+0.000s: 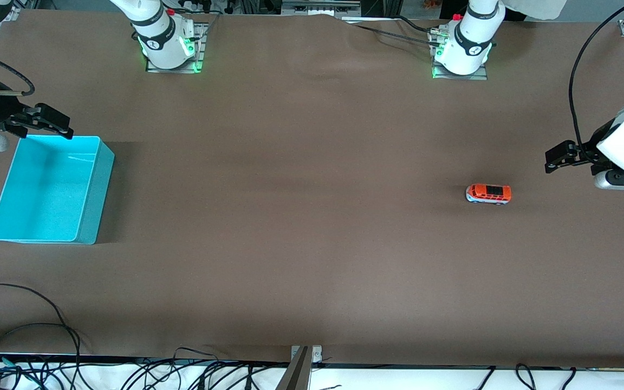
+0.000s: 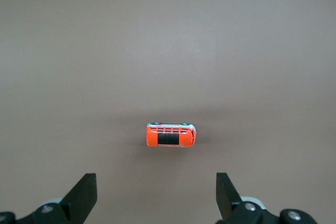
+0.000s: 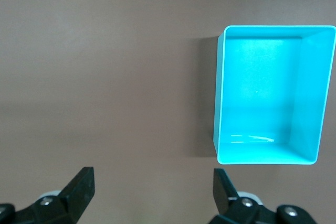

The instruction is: Wind up bus and store in blue box

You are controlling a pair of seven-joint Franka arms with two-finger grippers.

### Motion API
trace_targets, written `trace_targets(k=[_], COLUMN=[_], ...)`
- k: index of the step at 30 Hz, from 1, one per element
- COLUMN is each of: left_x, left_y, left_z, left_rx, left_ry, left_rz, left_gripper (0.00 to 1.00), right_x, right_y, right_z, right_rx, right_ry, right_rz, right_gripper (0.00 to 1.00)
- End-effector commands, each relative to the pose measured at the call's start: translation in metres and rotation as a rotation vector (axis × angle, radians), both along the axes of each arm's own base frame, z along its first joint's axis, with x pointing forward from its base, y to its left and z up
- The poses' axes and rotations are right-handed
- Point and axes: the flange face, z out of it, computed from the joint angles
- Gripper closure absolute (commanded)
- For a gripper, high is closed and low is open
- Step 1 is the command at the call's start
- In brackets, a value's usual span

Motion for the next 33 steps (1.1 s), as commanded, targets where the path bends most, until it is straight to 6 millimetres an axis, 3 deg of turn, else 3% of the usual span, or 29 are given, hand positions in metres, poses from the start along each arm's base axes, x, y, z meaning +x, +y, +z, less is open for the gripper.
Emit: trace_targets(k=[1,10,17,27,33], left_x=[0.003,0.012,0.017,0.022,0.023], left_y=[0.004,0.022,0.024,0.020,0.020], left_z=[-0.014,-0.052,-0.096,-0.136,-0.152], left_rx=[-0.022,-0.033,-0.044,-0.058,-0.041], left_ry=[0.032,0.093,0.165,0.197,0.222], left_rz=[-0.014,0.005,0.005,-0.049,0.122], left_gripper=[0.00,0.00,0.00,0.00,0.00], right_x=[-0.008,-0.008,-0.008,-0.008,-0.008], right_y=[-0.001,-0.002,-0.001,-0.001,-0.001], right_z=[0.008,0.008,0.008,0.008,0.008], right_rx=[-0.018,-0.018,-0.018,-0.018,-0.018], right_ry=[-0.010,-0.010,-0.010,-0.010,-0.010], right_rz=[-0.003,-0.004,-0.003,-0.003,-0.003], right_gripper=[0.00,0.00,0.00,0.00,0.00])
